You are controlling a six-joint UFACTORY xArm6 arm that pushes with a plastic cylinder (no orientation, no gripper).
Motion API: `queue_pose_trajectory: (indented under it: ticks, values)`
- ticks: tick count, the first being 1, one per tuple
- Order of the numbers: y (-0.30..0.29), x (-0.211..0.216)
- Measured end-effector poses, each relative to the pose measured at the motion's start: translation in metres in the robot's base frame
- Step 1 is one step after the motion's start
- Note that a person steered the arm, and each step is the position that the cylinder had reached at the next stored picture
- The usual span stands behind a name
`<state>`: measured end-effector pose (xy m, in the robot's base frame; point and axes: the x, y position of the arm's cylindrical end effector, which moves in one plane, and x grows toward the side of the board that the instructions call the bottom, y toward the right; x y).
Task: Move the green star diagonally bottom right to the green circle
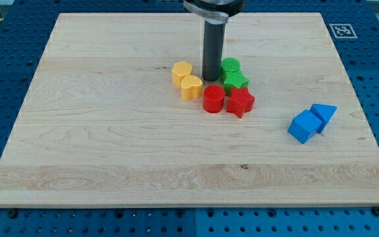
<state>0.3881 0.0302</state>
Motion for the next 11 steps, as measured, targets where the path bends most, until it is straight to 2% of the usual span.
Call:
queue_pose_trajectory:
  ticks: [2, 5, 7, 9, 11]
  values:
    - [-0.001, 0.018]
    - [0.049, 0.021]
    - [0.080, 0.015]
    - [0.081, 0.000]
    - [0.158, -0.006]
